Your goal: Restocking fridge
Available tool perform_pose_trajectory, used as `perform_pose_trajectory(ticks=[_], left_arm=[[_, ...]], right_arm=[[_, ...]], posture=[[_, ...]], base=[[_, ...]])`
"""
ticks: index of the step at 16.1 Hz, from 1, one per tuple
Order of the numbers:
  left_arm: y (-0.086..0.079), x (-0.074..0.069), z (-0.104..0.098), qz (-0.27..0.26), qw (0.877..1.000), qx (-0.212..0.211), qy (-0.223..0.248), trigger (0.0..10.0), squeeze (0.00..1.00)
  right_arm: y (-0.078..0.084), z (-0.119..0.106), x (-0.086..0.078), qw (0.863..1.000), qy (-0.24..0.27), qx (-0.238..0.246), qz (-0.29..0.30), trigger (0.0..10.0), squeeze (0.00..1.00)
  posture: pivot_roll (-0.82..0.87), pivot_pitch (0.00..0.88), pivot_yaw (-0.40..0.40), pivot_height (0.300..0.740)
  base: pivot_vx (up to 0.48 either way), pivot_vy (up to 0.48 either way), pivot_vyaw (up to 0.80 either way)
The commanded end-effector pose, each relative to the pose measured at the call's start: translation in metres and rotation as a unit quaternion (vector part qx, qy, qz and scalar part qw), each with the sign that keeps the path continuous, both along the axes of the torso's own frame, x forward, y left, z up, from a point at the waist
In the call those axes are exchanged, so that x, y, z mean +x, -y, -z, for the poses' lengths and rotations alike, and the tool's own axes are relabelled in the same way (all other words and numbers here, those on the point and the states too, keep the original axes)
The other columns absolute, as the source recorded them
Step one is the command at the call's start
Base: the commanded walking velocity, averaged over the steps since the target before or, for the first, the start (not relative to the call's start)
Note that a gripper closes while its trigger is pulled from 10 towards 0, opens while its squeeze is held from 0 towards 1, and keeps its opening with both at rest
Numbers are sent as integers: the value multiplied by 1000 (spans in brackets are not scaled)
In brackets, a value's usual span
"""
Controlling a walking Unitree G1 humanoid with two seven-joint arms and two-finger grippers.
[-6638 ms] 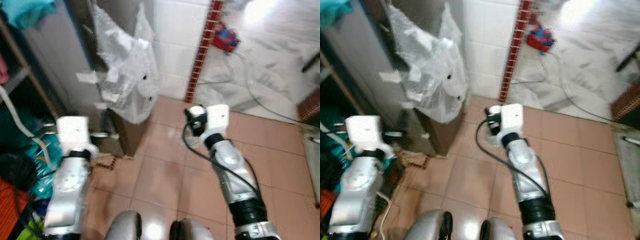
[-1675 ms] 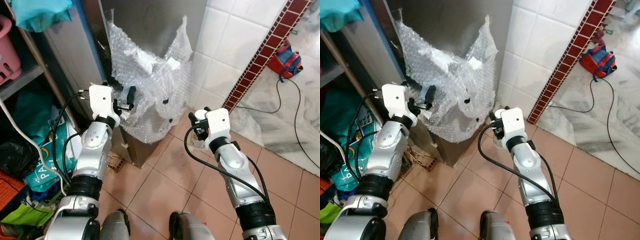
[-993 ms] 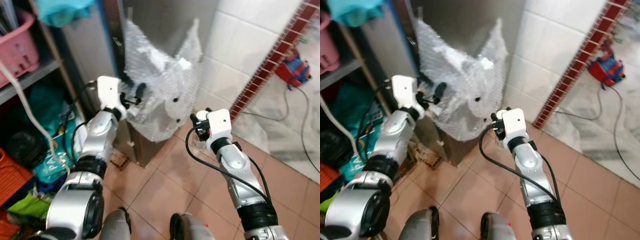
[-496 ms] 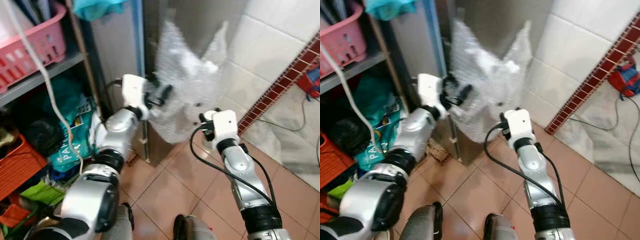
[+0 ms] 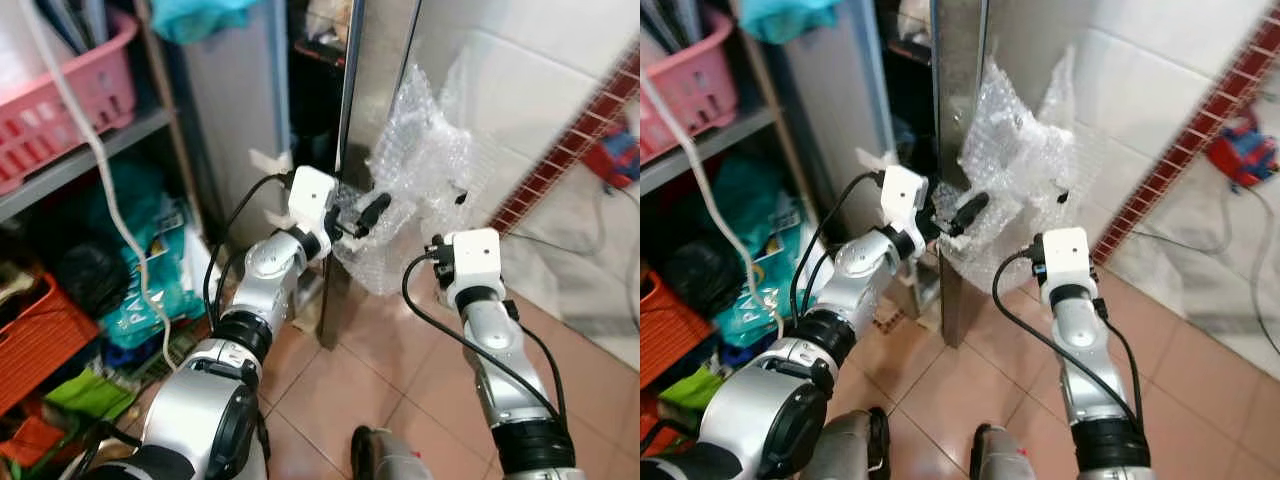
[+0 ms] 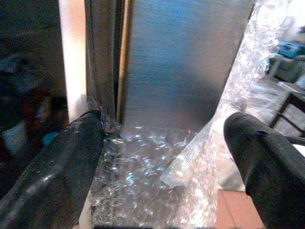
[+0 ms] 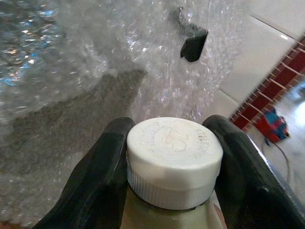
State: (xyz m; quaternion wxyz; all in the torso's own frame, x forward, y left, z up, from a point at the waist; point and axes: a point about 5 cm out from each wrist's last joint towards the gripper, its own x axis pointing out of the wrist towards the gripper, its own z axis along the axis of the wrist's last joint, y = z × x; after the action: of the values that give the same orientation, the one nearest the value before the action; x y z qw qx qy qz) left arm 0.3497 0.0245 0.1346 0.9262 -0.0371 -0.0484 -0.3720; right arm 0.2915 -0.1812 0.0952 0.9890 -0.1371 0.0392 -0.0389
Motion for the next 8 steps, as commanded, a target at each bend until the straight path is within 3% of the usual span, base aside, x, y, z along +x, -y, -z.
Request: perform_pose_trajectory(ticks=[1, 3, 8], left_arm=[[18, -5, -6, 40, 999, 15, 16, 10000, 0], [18, -6, -4, 39, 999, 19, 16, 10000, 0], [19, -8, -1, 39, 999, 20, 13, 10000, 0]], right_arm=[[2, -7, 0, 1000, 15, -5, 13, 10000, 0], [2, -7, -1, 1000, 15, -12, 23, 10000, 0], [11, -4, -2, 998, 3, -8, 58, 10000, 0]], posture=[[-35, 112, -30, 740], [-33, 111, -29, 740], [-36, 110, -26, 740]], base=[[0, 0, -800], [0, 0, -800], [0, -251, -770]])
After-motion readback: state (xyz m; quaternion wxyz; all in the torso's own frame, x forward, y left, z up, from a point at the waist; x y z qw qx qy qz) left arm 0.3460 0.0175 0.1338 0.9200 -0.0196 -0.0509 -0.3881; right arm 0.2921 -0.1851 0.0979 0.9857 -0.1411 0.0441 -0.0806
